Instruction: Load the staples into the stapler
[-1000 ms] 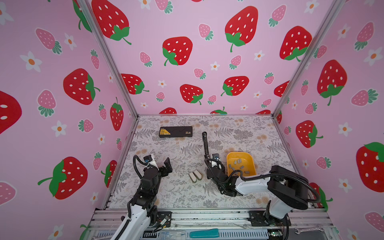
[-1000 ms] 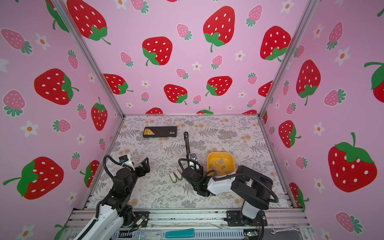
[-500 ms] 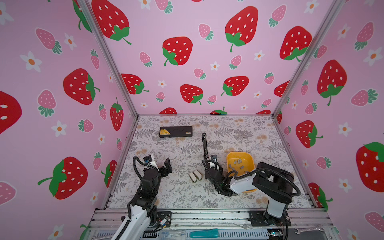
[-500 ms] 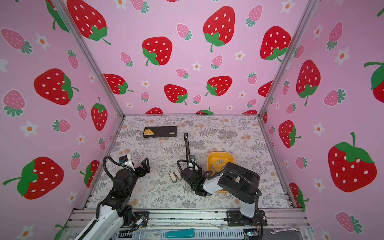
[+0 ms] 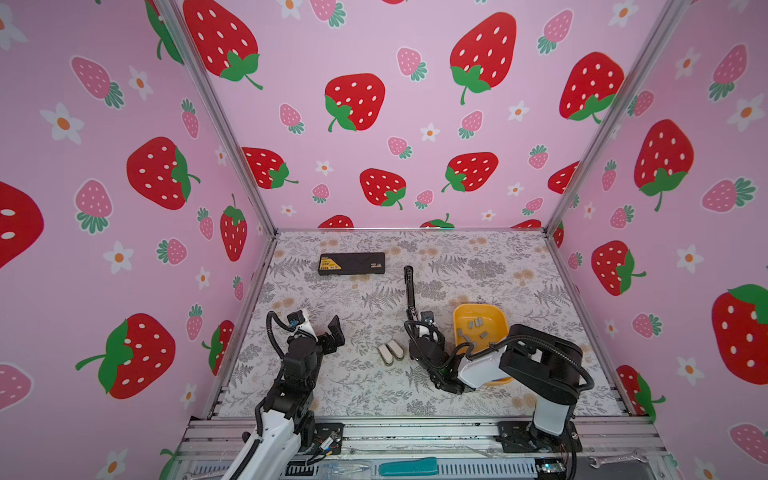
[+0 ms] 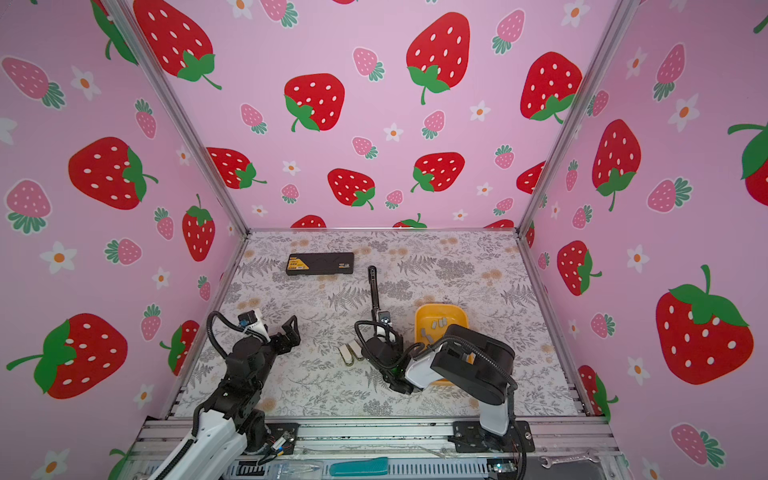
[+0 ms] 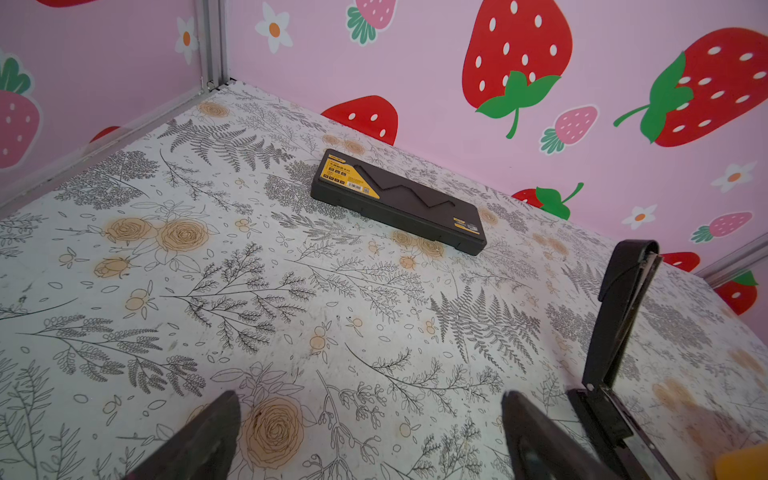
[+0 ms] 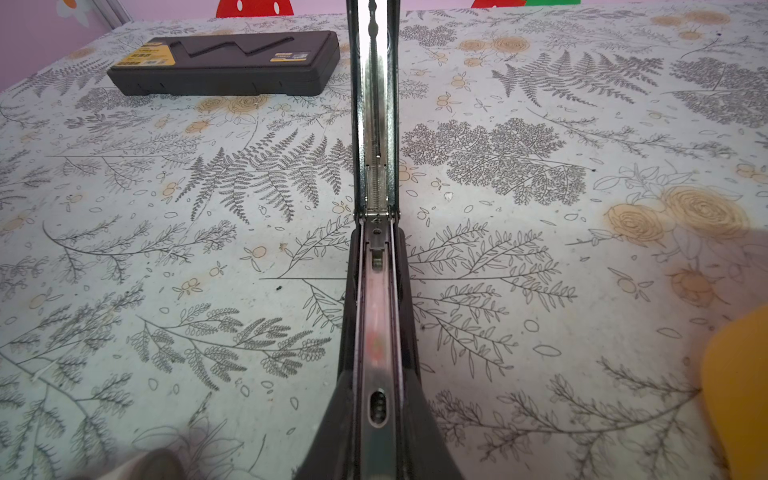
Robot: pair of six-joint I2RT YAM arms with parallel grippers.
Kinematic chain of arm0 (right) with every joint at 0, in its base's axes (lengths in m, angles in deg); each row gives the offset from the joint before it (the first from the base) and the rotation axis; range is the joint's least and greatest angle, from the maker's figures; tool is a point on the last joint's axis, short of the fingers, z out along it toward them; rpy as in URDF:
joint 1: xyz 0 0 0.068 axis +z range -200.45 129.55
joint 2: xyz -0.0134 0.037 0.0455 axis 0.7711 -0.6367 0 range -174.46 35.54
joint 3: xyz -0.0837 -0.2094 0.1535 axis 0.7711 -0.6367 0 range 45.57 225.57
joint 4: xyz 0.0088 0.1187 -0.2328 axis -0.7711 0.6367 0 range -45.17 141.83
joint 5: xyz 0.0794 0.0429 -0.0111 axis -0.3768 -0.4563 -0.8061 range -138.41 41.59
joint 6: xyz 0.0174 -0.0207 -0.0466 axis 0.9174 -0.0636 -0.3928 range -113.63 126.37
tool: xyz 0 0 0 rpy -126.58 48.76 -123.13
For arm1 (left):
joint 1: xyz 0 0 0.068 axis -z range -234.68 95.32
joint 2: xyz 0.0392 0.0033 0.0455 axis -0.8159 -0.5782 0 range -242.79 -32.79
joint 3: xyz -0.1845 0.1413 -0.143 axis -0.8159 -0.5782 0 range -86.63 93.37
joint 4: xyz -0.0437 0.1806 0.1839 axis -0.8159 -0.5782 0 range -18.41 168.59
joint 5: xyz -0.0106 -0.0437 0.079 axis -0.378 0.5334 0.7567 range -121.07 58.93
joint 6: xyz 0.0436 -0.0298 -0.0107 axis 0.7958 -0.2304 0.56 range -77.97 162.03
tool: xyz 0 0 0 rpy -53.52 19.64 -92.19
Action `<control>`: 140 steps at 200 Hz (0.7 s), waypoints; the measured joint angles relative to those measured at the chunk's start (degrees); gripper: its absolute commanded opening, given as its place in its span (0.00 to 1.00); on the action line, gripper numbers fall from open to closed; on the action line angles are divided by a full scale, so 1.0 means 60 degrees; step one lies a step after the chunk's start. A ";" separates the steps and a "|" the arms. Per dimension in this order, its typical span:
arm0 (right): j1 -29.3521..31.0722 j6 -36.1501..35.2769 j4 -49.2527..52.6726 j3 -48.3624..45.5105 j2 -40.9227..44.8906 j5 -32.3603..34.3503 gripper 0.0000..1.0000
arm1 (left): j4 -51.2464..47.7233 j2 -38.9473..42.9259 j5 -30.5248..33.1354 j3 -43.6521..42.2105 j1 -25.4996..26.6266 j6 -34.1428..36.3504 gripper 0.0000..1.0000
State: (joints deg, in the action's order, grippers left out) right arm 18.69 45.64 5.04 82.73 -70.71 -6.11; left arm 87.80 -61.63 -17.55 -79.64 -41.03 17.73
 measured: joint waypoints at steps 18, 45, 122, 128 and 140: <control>0.0000 0.0036 0.0004 -0.0022 0.0004 -0.0069 0.33 | 0.0000 -0.0022 0.0004 0.0000 0.0000 0.0000 0.99; 0.0000 0.0080 0.0182 -0.0029 0.0066 -0.0175 0.46 | 0.0055 -0.0109 0.0007 0.0000 0.0000 0.0000 0.99; -0.0259 -0.0867 0.0648 0.0426 0.1526 -0.0353 0.47 | 0.0215 -0.0583 0.0000 0.0000 0.0000 0.0000 0.99; -0.0372 -0.0998 0.0670 0.0565 0.1526 -0.0433 0.46 | 0.0215 -0.0594 0.0000 0.0000 0.0000 0.0000 0.99; -0.0678 -0.1191 0.0714 0.0834 0.1501 -0.0641 0.45 | 0.0215 -0.0594 0.0000 0.0000 0.0000 0.0000 0.99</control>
State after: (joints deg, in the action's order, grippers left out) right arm 14.63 38.49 9.32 87.74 -61.71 -9.95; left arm 89.09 -65.19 -17.55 -79.64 -41.03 17.73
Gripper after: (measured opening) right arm 0.459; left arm 0.990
